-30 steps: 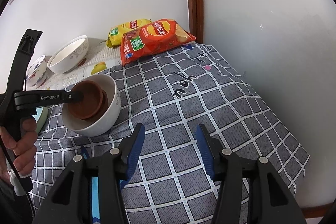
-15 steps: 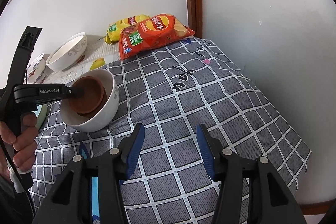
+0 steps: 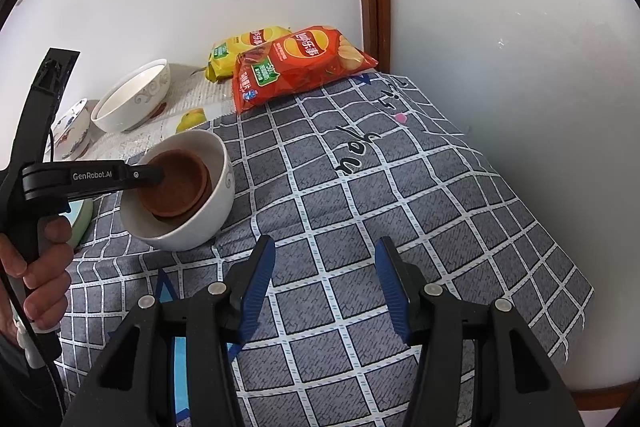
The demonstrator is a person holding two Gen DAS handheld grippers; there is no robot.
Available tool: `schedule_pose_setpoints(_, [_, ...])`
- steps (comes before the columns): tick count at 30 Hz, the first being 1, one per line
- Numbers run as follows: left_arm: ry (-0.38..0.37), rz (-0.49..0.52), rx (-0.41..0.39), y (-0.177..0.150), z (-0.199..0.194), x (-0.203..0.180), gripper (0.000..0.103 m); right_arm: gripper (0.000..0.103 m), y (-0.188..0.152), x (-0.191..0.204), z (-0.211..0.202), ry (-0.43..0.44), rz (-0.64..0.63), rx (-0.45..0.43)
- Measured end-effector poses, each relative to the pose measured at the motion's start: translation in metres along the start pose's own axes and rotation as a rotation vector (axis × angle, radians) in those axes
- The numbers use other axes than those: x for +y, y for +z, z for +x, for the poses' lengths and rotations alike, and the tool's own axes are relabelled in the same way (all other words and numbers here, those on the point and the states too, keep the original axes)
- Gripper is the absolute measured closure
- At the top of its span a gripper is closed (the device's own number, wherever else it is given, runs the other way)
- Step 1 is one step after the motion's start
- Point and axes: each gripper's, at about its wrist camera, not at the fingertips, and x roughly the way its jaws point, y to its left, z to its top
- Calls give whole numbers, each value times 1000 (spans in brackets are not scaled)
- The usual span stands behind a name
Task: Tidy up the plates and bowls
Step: 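Open the left gripper to release the brown bowl inside the white bowl, then move the right gripper to the rim of the white bowl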
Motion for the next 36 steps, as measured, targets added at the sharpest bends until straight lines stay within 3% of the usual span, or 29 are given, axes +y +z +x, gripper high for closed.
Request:
schedule_pose_setpoints(12, [39,53,-74,0,-37,-1,72,52,29,27,-8,54,-31,-34])
schedule_pose_setpoints(14, [53,59,-84,-2,-44,0,70,49,32,30,-9,54,-23,-27])
schedule_pose_setpoints(16, [61,61,-96,-4,-51,2,64,41,33,34,-12,52,-22,-29])
schedule_pose_setpoints(20, [63,77,-110,-11,-65,4,61,32,30,47,-23,80,-58,-55])
schedule_pose_setpoints(25, [113,85,-132,-23,-84,2,46,23,23,63,-36,64,-82,-57])
schedule_pose_setpoints(31, [118,66,-177,-39,-118,-1,38,23,15,63,-50,64,-36,-42])
schedule_pose_setpoints(36, [107,69,-212,-60,-147,-6,33,23,4,63,-73,10,-12,-51])
